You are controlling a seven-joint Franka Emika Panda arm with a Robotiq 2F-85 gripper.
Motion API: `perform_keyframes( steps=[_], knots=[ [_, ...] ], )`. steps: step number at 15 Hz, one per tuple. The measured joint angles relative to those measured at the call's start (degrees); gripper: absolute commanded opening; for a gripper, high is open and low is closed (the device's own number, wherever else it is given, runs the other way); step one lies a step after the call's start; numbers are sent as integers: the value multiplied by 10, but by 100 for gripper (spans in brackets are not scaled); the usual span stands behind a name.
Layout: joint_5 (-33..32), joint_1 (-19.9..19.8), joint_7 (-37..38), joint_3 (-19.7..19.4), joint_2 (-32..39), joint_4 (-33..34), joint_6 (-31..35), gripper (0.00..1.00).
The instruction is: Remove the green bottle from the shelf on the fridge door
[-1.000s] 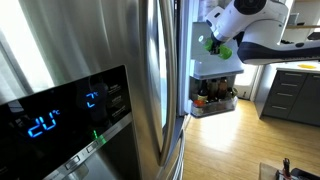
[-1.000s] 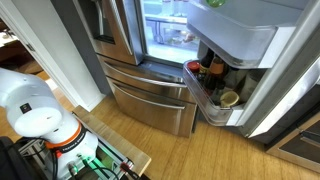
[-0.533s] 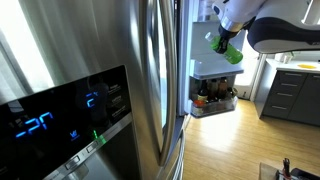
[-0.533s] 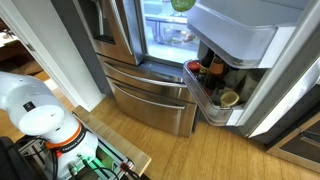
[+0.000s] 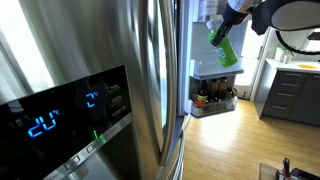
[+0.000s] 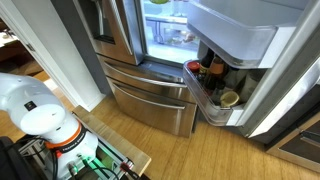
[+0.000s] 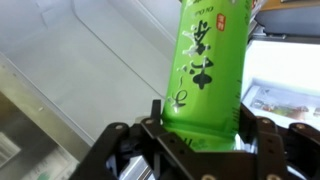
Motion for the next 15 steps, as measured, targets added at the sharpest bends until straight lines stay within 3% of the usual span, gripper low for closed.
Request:
perform_keyframes(
  steps=[8, 15],
  knots=[
    [6, -15, 204, 49, -5, 0, 107, 44],
    [6, -56, 258, 88, -17, 1, 61, 44]
  ],
)
